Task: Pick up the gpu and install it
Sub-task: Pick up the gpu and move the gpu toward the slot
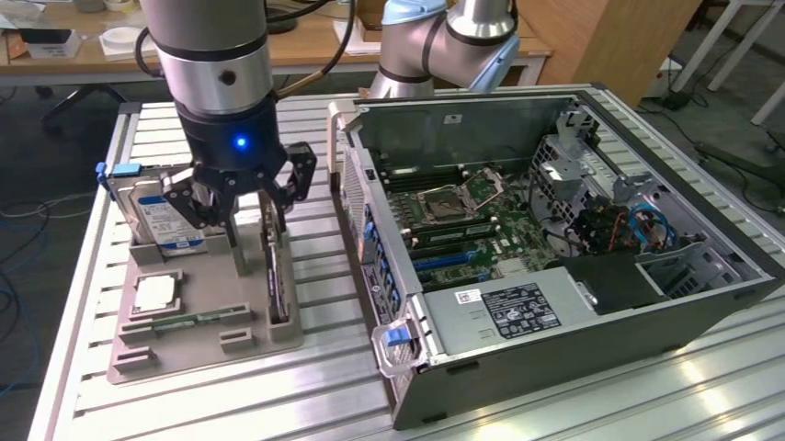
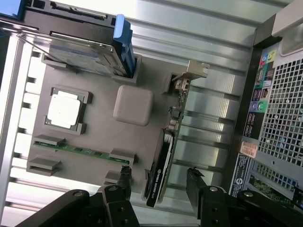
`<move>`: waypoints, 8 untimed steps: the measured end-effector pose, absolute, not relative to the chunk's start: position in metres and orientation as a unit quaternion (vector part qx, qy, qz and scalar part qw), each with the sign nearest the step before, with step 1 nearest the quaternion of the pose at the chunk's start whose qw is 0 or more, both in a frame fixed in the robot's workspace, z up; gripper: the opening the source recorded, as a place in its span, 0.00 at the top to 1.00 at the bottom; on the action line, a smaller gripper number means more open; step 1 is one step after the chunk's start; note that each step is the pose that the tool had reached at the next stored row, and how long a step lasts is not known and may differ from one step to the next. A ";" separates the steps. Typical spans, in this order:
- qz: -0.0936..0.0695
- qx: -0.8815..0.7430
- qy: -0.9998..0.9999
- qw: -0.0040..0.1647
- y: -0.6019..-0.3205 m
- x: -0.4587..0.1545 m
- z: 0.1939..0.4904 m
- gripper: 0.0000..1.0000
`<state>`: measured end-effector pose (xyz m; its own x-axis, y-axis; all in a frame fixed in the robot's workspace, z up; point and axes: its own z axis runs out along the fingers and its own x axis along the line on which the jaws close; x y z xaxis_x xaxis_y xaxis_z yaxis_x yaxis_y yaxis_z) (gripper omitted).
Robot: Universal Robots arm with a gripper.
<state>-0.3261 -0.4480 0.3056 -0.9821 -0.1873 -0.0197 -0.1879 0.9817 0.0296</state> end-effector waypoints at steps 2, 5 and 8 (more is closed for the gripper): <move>0.016 -0.094 0.995 0.008 -0.448 -0.326 0.305 0.41; 0.016 -0.094 0.995 0.008 -0.448 -0.326 0.304 0.41; 0.016 -0.094 0.995 0.008 -0.448 -0.326 0.304 0.41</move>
<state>-0.3261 -0.4482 0.3038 -0.9821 -0.1873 -0.0196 -0.1879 0.9818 0.0296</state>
